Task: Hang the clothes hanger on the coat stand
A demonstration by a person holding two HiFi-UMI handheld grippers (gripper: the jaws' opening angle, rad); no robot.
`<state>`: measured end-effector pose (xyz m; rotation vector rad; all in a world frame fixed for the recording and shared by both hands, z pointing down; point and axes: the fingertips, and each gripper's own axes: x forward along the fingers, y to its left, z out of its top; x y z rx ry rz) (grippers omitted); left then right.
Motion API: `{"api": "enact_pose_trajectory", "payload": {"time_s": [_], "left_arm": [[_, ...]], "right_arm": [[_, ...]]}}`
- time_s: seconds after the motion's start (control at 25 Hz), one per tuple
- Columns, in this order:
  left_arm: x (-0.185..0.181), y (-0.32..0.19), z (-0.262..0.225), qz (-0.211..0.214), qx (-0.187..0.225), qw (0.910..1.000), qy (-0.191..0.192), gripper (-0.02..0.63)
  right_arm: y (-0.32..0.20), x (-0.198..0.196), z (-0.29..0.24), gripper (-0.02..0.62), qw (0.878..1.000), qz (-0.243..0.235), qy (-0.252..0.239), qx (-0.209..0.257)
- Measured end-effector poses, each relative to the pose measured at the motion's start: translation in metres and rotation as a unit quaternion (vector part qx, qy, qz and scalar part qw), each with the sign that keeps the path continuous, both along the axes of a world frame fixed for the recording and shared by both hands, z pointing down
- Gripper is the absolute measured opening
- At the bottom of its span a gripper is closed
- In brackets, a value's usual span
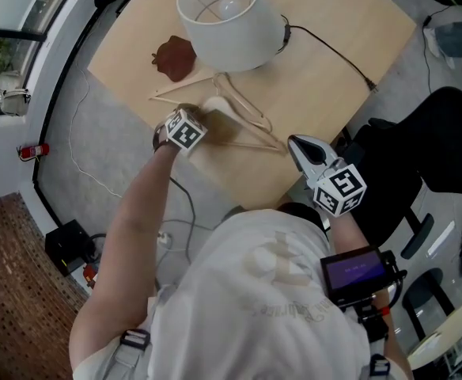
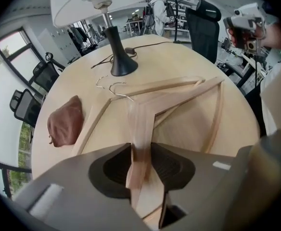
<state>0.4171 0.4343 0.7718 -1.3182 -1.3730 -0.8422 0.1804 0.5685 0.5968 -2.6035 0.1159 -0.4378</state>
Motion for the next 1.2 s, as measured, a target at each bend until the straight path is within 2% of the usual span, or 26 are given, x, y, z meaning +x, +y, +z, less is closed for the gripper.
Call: {"api": "enact_pose_trajectory", "payload": {"time_s": [0.08, 0.28, 0.4, 0.48, 0.68, 0.88, 1.2], "left_arm": [[-0.001, -0.005, 0.004, -0.013, 0.009, 0.9999, -0.004, 0.113], [-0.002, -0.006, 0.002, -0.019, 0.022, 0.9996, -0.003, 0.106], [-0.008, -0.009, -0.003, -0.03, 0.015, 0.9994, 0.005, 0.104], [-0.01, -0.015, -0.01, -0.044, 0.001, 0.999, 0.01, 0.103], [0.009, -0.032, -0.043, -0.084, -0.043, 0.994, 0.056, 0.101], [-0.018, -0.049, -0.059, -0.131, -0.09, 0.9851, 0.065, 0.1], [-0.034, -0.069, -0.092, -0.152, -0.148, 0.9689, 0.127, 0.1]], "right_arm": [[0.0, 0.0, 0.001, 0.015, 1.0, 0.001, 0.0, 0.001], [0.006, -0.001, -0.002, 0.015, 1.0, 0.002, 0.004, 0.0], [0.007, -0.003, -0.006, 0.015, 1.0, 0.0, 0.004, 0.0], [0.003, -0.001, -0.008, 0.015, 1.0, -0.004, 0.004, -0.003], [-0.008, 0.031, -0.014, 0.015, 0.999, -0.029, 0.028, -0.007], [-0.023, 0.028, -0.02, 0.015, 0.998, -0.058, 0.026, -0.008], [-0.041, 0.038, -0.025, 0.015, 0.995, -0.094, 0.033, -0.011]]}}
